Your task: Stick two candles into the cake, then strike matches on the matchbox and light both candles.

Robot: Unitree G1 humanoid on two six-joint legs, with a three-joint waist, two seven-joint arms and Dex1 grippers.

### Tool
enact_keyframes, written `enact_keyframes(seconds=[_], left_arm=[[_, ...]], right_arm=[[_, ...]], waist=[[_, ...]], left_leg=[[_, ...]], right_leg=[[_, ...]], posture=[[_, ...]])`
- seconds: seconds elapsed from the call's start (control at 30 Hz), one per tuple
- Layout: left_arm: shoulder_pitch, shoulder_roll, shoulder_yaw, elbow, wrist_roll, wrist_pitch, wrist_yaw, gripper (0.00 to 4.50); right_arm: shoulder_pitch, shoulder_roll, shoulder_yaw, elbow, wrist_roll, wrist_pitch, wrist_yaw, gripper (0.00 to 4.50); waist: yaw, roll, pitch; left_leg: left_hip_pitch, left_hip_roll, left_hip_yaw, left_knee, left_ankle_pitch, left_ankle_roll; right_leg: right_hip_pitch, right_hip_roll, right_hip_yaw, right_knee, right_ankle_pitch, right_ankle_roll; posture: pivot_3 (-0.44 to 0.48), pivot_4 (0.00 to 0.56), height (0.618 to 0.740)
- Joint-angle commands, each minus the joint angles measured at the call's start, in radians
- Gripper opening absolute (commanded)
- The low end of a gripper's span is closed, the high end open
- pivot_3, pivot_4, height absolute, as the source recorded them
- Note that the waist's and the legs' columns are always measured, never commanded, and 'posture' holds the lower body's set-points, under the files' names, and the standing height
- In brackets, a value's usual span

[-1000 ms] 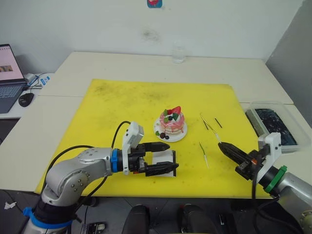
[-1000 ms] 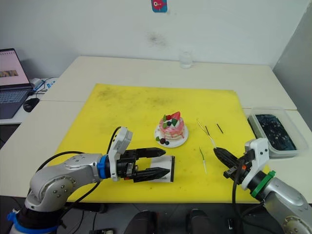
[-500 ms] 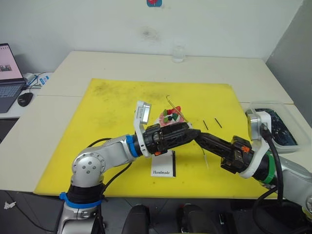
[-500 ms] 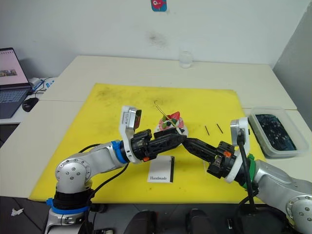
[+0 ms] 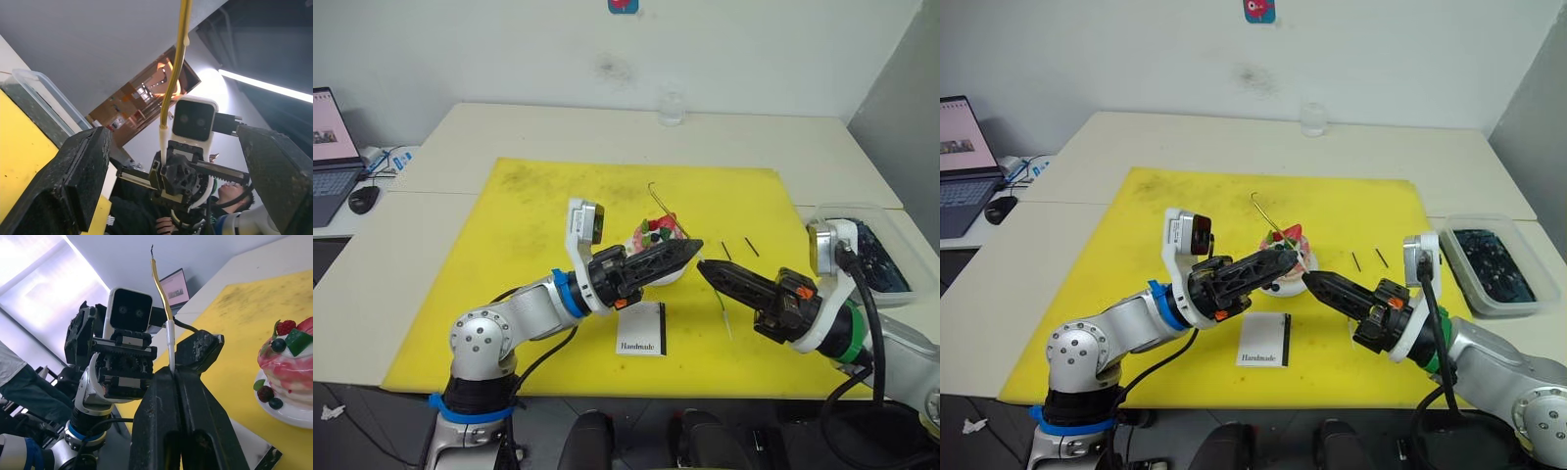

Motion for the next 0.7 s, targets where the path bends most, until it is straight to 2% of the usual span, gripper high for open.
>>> enact_keyframes(seconds=[0.03,0.23,0.33,0.7], left_arm=[[-0.004,0.003,-0.003,-0.01,-0.043,-0.026,0.007,4.5],[-0.008,-0.011,-0.026,-0.001,-0.048,-0.043,0.012,4.5],[-0.003,-0.012,-0.04,-0.002,-0.048,-0.043,0.009,3.95],[-0.001,-0.008,-0.068,-0.002,-0.023,-0.039,-0.013,0.39]], right_arm=[[-0.009,-0.016,-0.004,-0.012,0.035,-0.025,0.001,0.03],[-0.01,-0.034,-0.002,-0.008,0.048,-0.032,0.002,0.03],[-0.012,-0.039,0.0,-0.009,0.051,-0.035,0.001,0.0],[-0.017,-0.045,0.019,-0.016,0.047,-0.051,-0.003,0.0]], waist=[[0.001,0.0,0.0],[0.001,0.0,0.0],[0.001,0.0,0.0],[0.001,0.0,0.0]], left_leg=[[0.0,0.0,0.0,0.0,0.0,0.0],[0.0,0.0,0.0,0.0,0.0,0.0],[0.0,0.0,0.0,0.0,0.0,0.0],[0.0,0.0,0.0,0.0,0.0,0.0]], right_leg=[[0.0,0.0,0.0,0.0,0.0,0.0],[0.0,0.0,0.0,0.0,0.0,0.0],[0.0,0.0,0.0,0.0,0.0,0.0],[0.0,0.0,0.0,0.0,0.0,0.0]], posture=[[0.0,0.15,0.74],[0.0,0.15,0.74],[0.0,0.15,0.74],[0.0,0.15,0.74]])
